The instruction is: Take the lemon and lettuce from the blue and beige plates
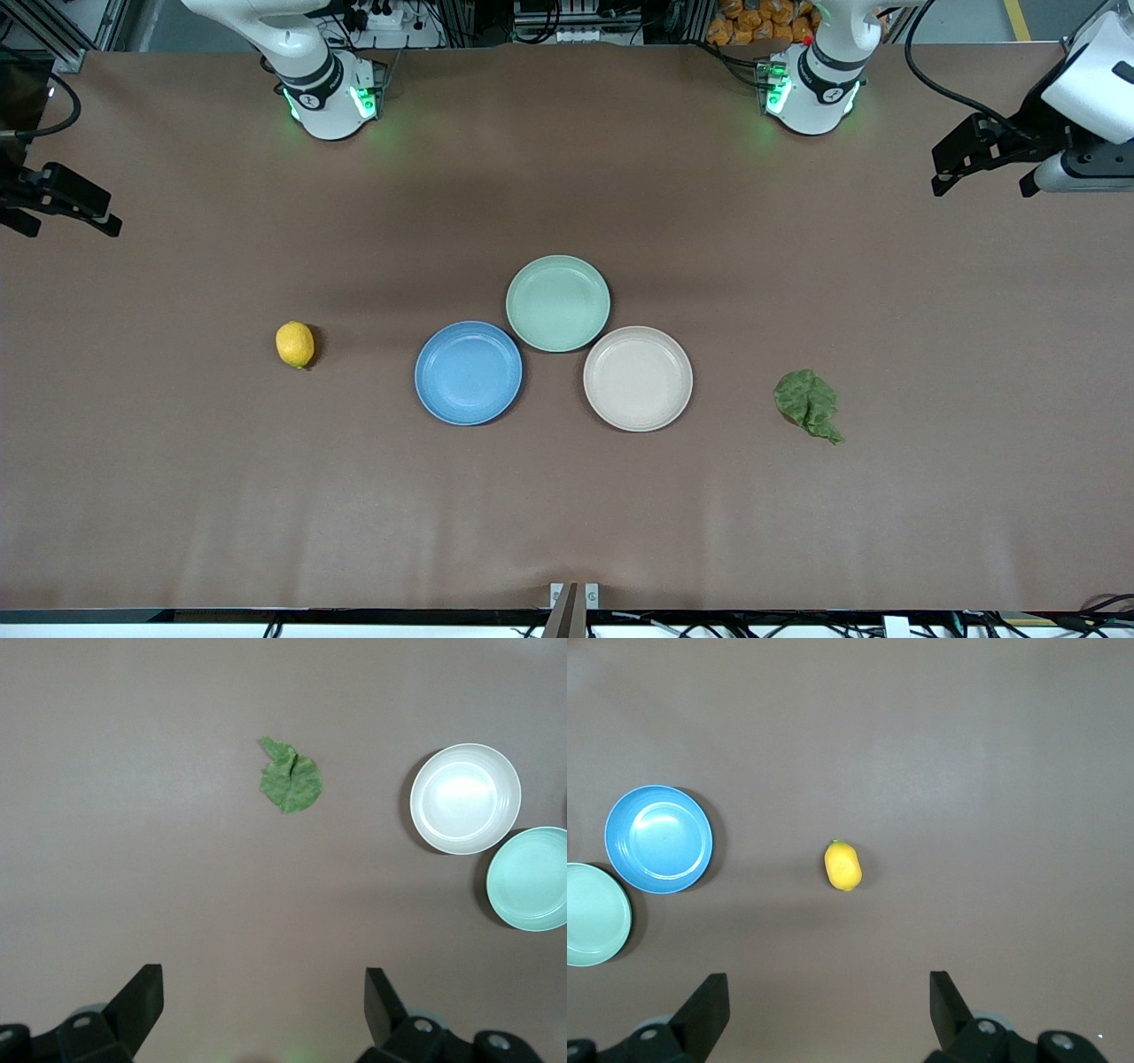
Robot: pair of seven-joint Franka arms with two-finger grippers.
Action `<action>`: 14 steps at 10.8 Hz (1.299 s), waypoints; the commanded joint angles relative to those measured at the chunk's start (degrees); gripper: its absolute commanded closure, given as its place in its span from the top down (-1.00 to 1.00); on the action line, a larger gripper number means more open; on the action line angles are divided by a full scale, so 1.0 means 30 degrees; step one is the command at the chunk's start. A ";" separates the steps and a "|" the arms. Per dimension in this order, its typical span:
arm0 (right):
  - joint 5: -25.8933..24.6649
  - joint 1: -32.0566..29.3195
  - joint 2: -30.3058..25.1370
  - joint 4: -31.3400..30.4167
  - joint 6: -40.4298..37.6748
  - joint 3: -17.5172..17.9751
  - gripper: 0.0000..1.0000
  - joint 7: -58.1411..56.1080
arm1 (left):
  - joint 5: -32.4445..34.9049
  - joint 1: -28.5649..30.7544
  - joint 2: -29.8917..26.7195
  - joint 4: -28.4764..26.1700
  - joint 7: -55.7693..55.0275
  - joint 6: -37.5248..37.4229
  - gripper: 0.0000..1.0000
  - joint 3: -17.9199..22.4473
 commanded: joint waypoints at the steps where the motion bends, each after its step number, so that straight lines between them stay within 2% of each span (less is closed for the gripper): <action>1: -0.0342 0.0082 0.0105 0.0243 0.0472 -0.0006 1.00 0.0135 | 0.0134 0.0148 -0.0145 0.0299 0.0061 -0.0263 1.00 -0.0086; 5: -0.1482 0.0463 0.0134 0.0096 -0.0049 0.0228 1.00 0.0136 | 0.0281 0.0266 -0.0056 0.0535 0.1175 0.0001 1.00 0.0178; 14: -0.1544 0.0433 0.0368 0.0330 0.0065 0.0229 1.00 0.0223 | 0.0251 0.0295 0.0851 0.0359 0.0764 0.0469 1.00 0.0207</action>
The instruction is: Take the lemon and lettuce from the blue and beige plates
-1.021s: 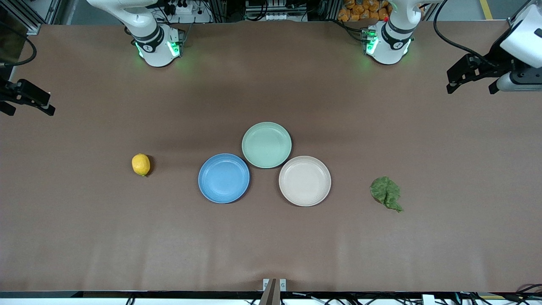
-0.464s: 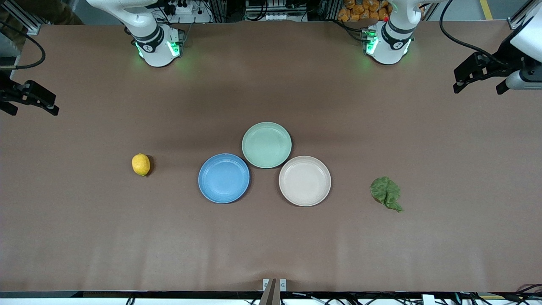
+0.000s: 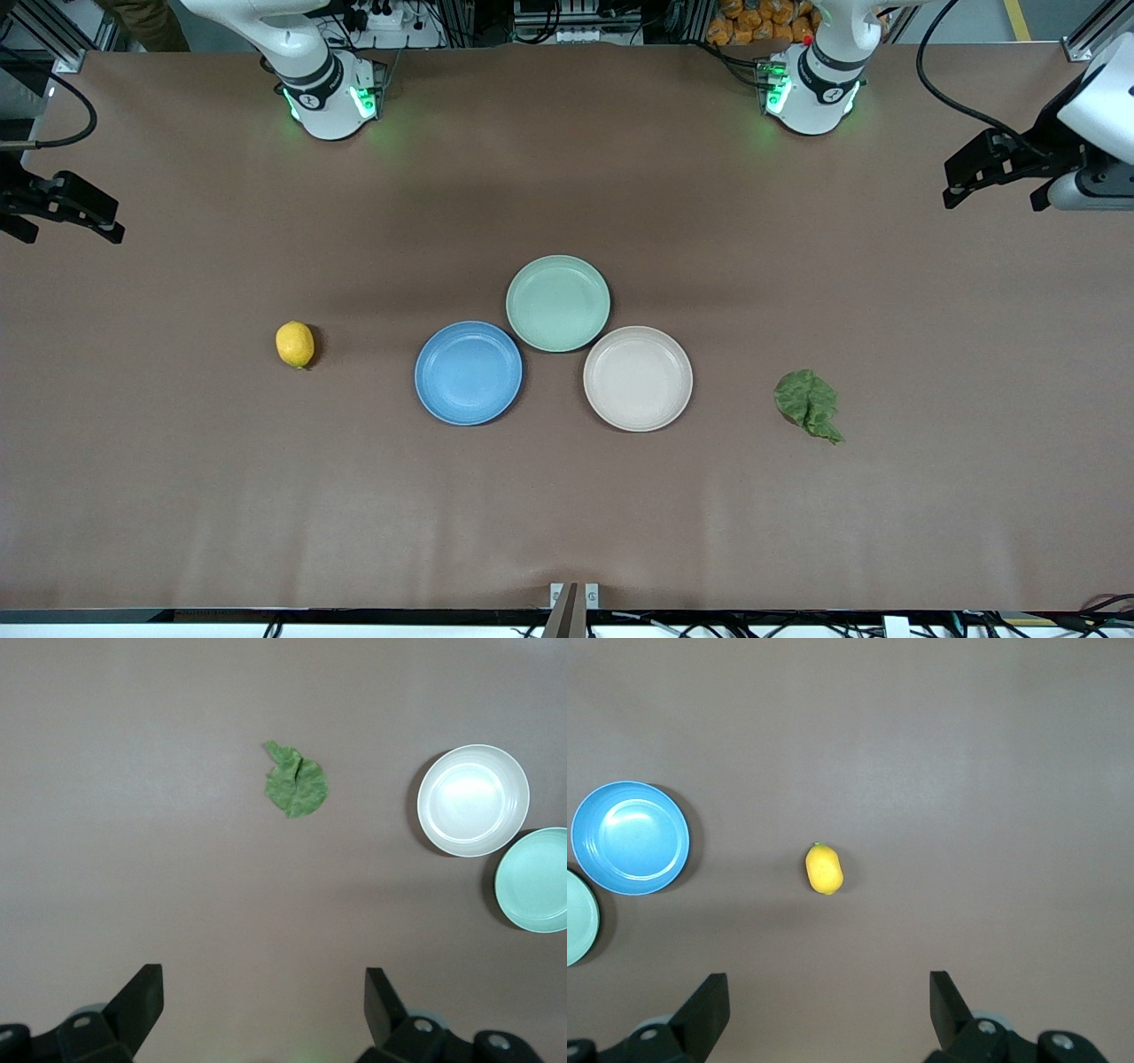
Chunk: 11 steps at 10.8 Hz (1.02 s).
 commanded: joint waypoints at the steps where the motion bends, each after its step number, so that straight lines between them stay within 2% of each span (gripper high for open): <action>1: -0.0248 0.0051 0.0130 0.0365 -0.0049 0.0007 1.00 0.0225 | 0.0338 0.0071 0.0142 0.0074 -0.0070 0.0236 1.00 -0.0038; 4: -0.0013 0.0051 0.0130 0.0394 -0.0019 0.0007 1.00 0.0342 | 0.0397 -0.0483 -0.0004 0.0015 -0.1124 0.0207 1.00 0.0049; 7: 0.0162 0.0051 0.0101 0.0394 -0.0195 0.0036 1.00 0.0663 | 0.0397 -0.1333 -0.0063 0.0103 -0.0744 0.0207 1.00 0.1044; 11: 0.0602 -0.0066 0.0071 0.0424 -0.0224 0.0007 1.00 0.1190 | 0.0397 -0.1159 -0.0034 0.0133 -0.0802 0.0207 1.00 0.0900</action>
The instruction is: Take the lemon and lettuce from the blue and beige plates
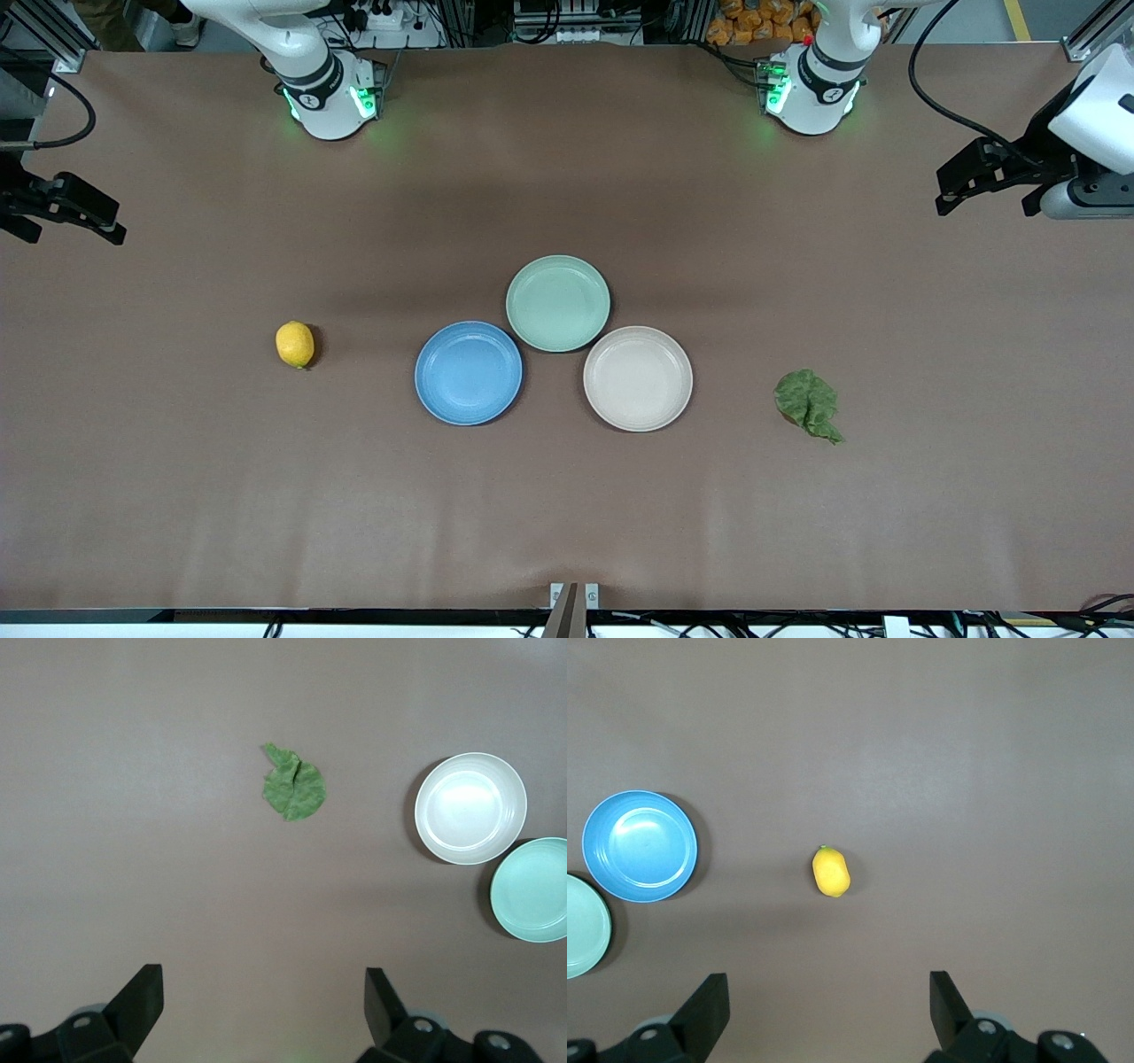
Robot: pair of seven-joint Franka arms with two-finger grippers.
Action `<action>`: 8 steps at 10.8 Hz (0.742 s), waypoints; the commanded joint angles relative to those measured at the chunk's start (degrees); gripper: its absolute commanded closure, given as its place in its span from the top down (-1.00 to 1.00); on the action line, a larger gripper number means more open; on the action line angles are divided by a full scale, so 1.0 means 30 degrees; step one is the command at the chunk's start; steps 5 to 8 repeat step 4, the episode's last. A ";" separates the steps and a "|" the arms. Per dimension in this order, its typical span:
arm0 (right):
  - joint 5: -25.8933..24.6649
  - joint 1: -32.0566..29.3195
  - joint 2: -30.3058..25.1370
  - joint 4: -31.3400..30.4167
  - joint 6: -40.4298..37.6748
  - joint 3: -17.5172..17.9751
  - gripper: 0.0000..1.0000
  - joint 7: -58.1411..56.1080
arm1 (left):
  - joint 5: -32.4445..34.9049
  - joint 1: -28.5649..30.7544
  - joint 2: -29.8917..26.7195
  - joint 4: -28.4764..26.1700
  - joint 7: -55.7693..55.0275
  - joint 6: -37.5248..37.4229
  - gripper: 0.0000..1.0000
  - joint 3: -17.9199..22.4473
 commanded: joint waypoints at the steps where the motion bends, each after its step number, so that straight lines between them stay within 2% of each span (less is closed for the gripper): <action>1: 0.0253 -0.0035 0.0043 0.0384 -0.0364 0.0022 1.00 0.0540 | 0.0367 -0.0130 -0.0107 0.0043 -0.0133 0.0093 1.00 0.0067; 8: 0.0253 -0.0035 0.0042 0.0355 -0.0685 -0.0007 1.00 0.0569 | 0.0338 -0.0188 -0.0107 0.0043 -0.0191 0.0093 1.00 0.0038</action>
